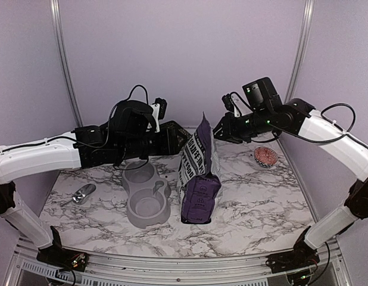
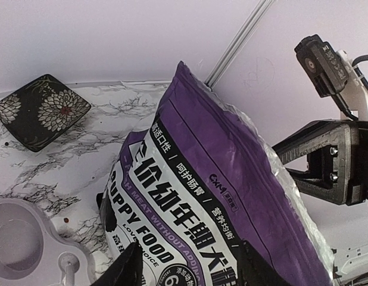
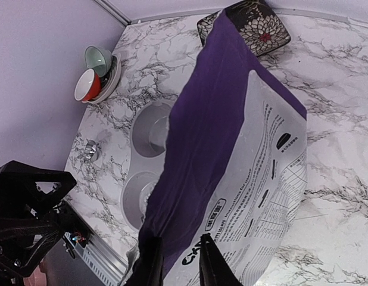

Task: Serve the pet food
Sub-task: Open the pet food bag at the center of the board.

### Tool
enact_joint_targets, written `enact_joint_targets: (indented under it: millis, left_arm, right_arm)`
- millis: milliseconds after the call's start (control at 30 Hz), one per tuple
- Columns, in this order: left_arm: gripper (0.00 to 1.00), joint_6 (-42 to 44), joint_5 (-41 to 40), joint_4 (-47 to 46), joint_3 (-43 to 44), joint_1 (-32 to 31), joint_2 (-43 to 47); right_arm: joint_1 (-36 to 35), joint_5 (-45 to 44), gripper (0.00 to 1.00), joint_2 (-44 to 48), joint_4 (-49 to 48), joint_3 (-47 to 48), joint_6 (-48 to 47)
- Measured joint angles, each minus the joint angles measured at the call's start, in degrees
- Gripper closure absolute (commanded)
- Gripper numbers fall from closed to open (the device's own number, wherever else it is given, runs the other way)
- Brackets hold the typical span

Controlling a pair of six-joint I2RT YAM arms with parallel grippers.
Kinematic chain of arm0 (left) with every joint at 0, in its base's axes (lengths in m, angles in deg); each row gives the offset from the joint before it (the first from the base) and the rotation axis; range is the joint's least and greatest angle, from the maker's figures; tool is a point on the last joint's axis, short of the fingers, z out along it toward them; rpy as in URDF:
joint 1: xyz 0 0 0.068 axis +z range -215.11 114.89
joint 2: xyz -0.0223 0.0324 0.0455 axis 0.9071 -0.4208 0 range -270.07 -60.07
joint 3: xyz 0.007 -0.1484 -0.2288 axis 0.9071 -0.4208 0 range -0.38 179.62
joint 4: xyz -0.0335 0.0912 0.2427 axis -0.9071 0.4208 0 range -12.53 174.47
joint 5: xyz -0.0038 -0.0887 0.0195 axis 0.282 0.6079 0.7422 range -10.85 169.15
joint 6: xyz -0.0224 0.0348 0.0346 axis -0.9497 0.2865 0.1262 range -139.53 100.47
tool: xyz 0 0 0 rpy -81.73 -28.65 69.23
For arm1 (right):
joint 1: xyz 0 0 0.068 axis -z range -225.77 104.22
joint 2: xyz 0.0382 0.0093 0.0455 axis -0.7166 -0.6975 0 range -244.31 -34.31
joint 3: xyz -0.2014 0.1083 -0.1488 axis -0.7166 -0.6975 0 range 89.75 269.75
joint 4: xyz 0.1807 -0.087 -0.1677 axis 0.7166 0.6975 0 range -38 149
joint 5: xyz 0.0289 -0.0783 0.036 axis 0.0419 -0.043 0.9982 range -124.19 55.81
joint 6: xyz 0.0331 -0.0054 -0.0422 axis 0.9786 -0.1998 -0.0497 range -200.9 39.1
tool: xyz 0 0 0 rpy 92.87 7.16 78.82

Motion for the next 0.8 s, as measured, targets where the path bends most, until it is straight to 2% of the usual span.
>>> enact_joint_targets:
  millis: [500,800]
  left_arm:
    - [0.45,-0.04,0.33,-0.02,-0.02,0.0,-0.02]
    - [0.45,-0.07,0.28,-0.22,-1.36,0.0,-0.02]
  right_arm:
    - [-0.07,0.04,0.75,2.38,0.85,3.1,2.1]
    - [-1.22,0.33,0.79,1.11,0.92,3.1,2.45]
